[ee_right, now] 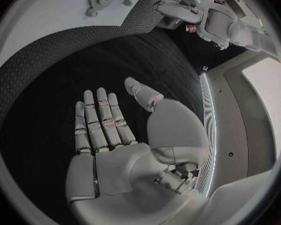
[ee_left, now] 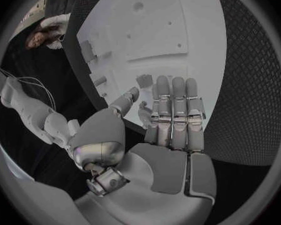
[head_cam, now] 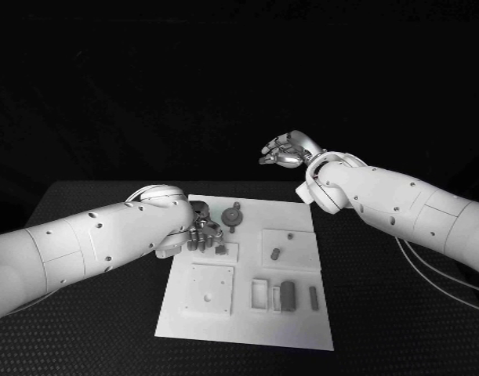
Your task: Assemble the parts on the task board
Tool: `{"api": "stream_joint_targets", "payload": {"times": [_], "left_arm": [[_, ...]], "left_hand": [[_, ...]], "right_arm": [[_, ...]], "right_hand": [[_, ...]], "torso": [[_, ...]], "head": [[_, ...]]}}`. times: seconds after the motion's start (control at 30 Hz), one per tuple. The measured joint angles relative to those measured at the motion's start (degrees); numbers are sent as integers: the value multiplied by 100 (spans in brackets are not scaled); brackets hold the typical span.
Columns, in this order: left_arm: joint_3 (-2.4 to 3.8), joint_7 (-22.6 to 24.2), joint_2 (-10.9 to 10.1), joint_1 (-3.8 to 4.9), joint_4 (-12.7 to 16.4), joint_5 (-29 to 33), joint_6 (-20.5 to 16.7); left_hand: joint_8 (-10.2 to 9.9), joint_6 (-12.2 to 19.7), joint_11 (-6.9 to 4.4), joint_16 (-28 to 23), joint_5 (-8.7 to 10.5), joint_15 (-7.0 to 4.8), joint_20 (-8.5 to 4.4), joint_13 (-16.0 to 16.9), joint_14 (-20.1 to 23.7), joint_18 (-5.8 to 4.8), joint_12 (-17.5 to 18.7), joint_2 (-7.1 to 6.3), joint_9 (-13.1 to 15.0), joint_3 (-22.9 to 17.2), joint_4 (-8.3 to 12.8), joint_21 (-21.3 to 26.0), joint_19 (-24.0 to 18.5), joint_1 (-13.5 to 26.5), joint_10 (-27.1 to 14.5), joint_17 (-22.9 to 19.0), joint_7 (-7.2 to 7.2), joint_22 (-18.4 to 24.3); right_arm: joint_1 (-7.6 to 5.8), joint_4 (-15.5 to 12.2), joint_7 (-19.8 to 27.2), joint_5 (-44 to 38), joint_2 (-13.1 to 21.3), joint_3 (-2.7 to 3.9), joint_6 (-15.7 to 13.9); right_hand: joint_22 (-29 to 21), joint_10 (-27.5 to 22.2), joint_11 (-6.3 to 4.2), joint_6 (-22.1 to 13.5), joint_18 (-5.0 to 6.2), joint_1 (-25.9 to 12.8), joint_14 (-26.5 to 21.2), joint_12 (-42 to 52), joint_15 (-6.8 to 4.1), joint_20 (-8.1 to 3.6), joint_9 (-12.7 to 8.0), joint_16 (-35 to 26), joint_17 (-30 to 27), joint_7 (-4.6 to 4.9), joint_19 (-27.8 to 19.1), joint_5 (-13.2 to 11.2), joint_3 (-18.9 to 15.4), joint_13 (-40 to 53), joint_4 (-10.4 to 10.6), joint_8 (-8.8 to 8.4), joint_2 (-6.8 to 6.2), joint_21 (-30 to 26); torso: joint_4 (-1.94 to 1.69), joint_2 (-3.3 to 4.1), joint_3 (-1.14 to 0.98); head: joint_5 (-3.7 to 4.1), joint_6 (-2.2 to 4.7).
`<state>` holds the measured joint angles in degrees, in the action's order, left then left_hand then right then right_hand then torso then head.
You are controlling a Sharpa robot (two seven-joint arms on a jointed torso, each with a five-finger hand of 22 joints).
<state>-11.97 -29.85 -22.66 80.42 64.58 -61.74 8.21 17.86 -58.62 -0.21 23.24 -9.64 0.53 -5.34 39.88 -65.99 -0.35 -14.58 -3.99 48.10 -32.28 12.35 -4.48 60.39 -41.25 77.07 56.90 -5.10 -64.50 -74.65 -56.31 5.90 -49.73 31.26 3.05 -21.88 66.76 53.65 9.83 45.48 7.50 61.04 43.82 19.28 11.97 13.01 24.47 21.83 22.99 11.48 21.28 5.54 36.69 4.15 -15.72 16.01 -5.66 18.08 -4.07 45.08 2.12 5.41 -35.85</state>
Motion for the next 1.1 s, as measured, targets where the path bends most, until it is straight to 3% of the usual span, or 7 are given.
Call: {"api": "stream_joint_targets", "payload": {"times": [0.37,0.47,0.63,0.7,1.1], "left_arm": [[15,11,-5,0,77,120,-101],[15,11,18,0,80,196,-99],[13,10,85,-1,48,284,-18],[9,4,102,-3,20,313,38],[-22,-21,198,-21,-88,408,301]], "left_hand": [[-27,-12,-12,89,0,-13,-30,41,-13,7,-109,92,-44,-10,66,0,34,-92,12,0,12,-39],[-62,-33,-32,107,85,-22,-22,53,-23,8,-124,98,-67,-7,70,0,67,-98,32,-5,32,-56],[-223,-64,-32,154,548,-23,-30,55,-23,10,-155,181,-200,-7,70,0,75,-14,32,-43,0,-78],[-317,-24,-32,178,614,-22,-30,55,-23,10,-187,181,-284,-7,70,0,75,-14,32,-50,-40,-87],[-438,-3,-30,244,637,-43,-30,70,-43,13,-267,296,-479,81,-18,0,116,101,32,-64,-61,-111]], "right_arm": [[22,11,-2,1,-4,0,2],[26,15,-3,2,-4,0,5],[26,17,-6,2,-4,0,10],[26,18,-7,2,-3,0,12],[30,22,-11,3,-12,0,18]], "right_hand": [[8,0,0,0,1,0,0,0,0,0,0,0,5,0,0,0,0,-5,0,0,0,0],[14,0,0,0,1,0,0,0,0,0,0,-20,5,0,0,0,0,-5,0,0,0,0],[14,0,0,0,1,0,0,0,0,0,-4,-21,4,0,1,0,0,-5,0,0,0,0],[21,0,0,0,1,0,0,0,0,0,-5,-21,4,0,0,0,0,-5,0,0,0,0],[28,0,0,0,1,0,-20,0,-20,0,-5,-21,9,0,1,0,0,-4,0,0,0,0]], "torso": [[0,1,1],[1,2,2],[1,2,2],[2,2,2],[3,4,2]], "head": [[-6,7],[-7,7],[-10,7],[-12,7],[-4,-16]]}}
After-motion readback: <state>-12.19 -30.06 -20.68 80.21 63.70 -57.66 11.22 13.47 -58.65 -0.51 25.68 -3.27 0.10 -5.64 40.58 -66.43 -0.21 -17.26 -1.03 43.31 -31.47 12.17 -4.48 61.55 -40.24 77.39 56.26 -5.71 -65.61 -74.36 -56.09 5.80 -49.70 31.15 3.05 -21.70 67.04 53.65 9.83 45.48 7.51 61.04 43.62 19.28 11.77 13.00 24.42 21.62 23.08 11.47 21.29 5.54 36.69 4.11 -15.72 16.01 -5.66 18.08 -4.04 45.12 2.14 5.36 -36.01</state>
